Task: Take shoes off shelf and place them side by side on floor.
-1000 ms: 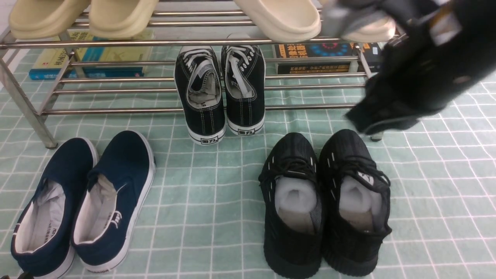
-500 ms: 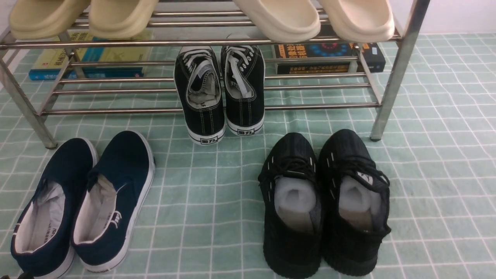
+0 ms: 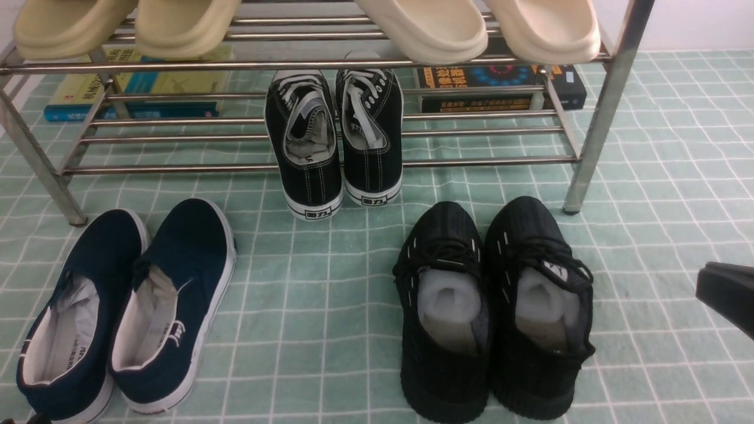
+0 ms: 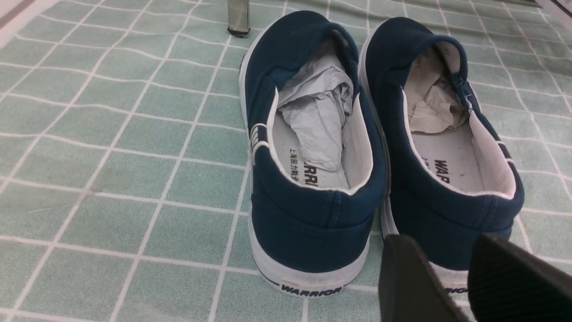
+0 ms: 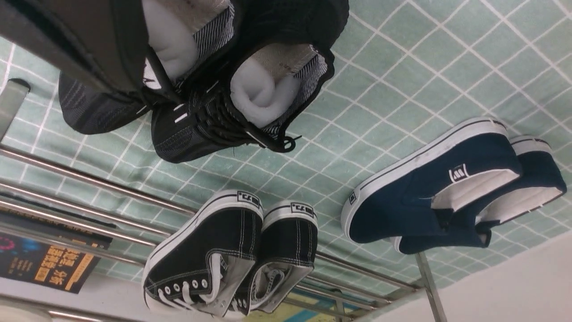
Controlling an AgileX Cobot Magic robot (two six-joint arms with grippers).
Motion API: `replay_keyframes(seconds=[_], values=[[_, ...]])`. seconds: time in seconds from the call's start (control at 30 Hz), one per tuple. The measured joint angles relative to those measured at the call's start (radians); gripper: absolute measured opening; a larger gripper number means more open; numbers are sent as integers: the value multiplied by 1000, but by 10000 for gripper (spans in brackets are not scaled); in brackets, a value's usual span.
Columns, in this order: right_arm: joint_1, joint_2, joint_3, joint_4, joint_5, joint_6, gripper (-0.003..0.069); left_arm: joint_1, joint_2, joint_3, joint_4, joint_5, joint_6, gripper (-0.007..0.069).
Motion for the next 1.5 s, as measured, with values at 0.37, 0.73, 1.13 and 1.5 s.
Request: replay_keyframes(seconds=[0.37,0.73,1.13,1.5], values=[[0,0,0,-4,0,2,2,0,0,0,0,0,0,240],[0,0,2,-6,-1,2,10,0,0,0,0,0,0,240],[-179,-141,195,63,-38,-125,21,0,0,0,0,0,0,240],[-579,-445,425,72,-35,-129,24,0,0,0,0,0,0,240]])
